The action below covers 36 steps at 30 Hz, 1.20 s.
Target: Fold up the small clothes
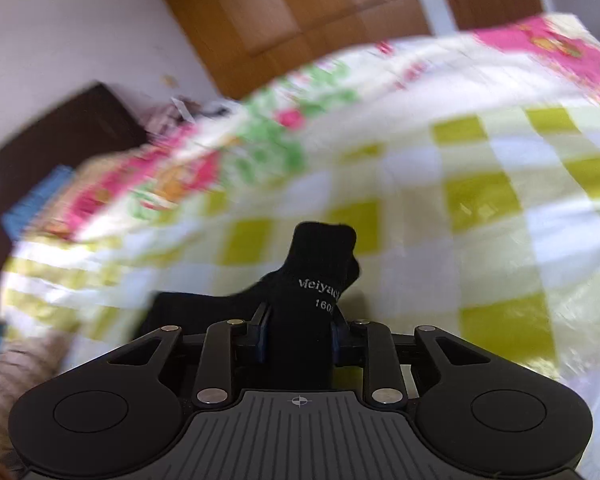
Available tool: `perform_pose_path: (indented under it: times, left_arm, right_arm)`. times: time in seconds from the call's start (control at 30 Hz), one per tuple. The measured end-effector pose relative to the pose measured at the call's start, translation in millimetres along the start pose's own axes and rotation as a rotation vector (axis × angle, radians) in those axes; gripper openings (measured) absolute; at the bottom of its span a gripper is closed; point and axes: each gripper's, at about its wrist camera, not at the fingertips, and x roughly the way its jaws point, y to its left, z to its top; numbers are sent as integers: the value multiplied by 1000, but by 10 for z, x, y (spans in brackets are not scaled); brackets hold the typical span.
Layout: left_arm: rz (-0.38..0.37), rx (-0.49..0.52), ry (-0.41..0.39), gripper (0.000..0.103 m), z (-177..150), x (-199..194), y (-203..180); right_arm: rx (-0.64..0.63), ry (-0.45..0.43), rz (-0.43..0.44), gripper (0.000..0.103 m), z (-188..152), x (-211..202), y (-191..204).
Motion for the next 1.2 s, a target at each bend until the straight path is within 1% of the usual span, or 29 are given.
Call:
perform_pose_path:
  times: [0.03, 0.07, 0.1, 0.13, 0.17, 0.23, 0.3, 0.37, 0.4, 0.43, 0.5, 0.57, 0.6, 0.67, 0.73, 0.77, 0.83, 0.87, 0.9, 0.97, 1.0, 1.1, 1.2]
  left_arm:
    - [13, 3, 5, 51, -6, -17, -5]
    - [22, 12, 8, 52, -12, -36, -9]
    - [30, 22, 11, 52, -19, -56, -22]
    - [32, 20, 13, 52, -17, -71, -18]
    - [30, 10, 16, 53, -10, -89, -11]
    - [25, -15, 15, 53, 18, -139, 2]
    - [21, -17, 0, 53, 32, -197, -10]
    - [34, 1, -9, 53, 28, -224, -47]
    - [38, 10, -12, 53, 21, -237, -70]
    - [39, 18, -14, 53, 23, -238, -84]
    - [44, 36, -18, 54, 9, -233, -104]
    - [65, 60, 3, 56, -39, -184, -112]
    - [68, 57, 9, 57, -70, -166, -100]
    - [62, 39, 15, 59, -107, -167, -63]
    - [74, 13, 29, 60, -133, -158, -12]
    - [66, -12, 33, 60, -149, -150, 25]
    - [54, -54, 38, 62, -164, -138, 88]
    - [50, -57, 37, 63, -166, -136, 97]
    - [50, -56, 37, 63, -170, -136, 99]
    - [49, -59, 42, 63, -162, -142, 101]
    - [52, -65, 43, 63, -150, -157, 106]
    - [64, -84, 28, 62, -109, -311, 123]
    - [107, -46, 18, 62, -78, -476, 104]
  right_arm:
    - [-34, 1, -13, 28, -37, 11, 31]
    - [-59, -20, -18, 33, -48, -42, 85]
    - [-53, -44, 2, 33, -37, -130, 110]
    - [-36, -58, 35, 36, -14, -221, 105]
    - [-19, -74, 49, 38, 8, -301, 90]
    - [-27, -93, 25, 38, 32, -437, 88]
    - [-64, -115, -4, 40, 13, -559, 130]
    - [-105, -141, 0, 45, -34, -636, 182]
    - [-115, -142, -13, 47, -59, -652, 228]
    - [-122, -137, -13, 49, -85, -659, 268]
    - [-120, -129, 36, 49, -155, -684, 365]
    - [-118, -131, 90, 49, -236, -711, 479]
    - [-131, -127, 103, 50, -270, -681, 556]
    - [-169, -80, 118, 52, -321, -514, 724]
    - [-184, -17, 145, 54, -355, -288, 844]
    - [-208, 3, 124, 54, -376, -191, 917]
    - [-251, 2, 112, 56, -416, -148, 1030]
    - [-281, 4, 95, 56, -432, -146, 1086]
    - [-323, 6, 69, 56, -453, -147, 1156]
    - [-452, 15, 22, 56, -531, -142, 1326]
    - [-492, 11, 6, 56, -567, -139, 1393]
    - [-536, 7, -3, 56, -617, -150, 1498]
    - [-555, -27, 0, 56, -728, -175, 1553]
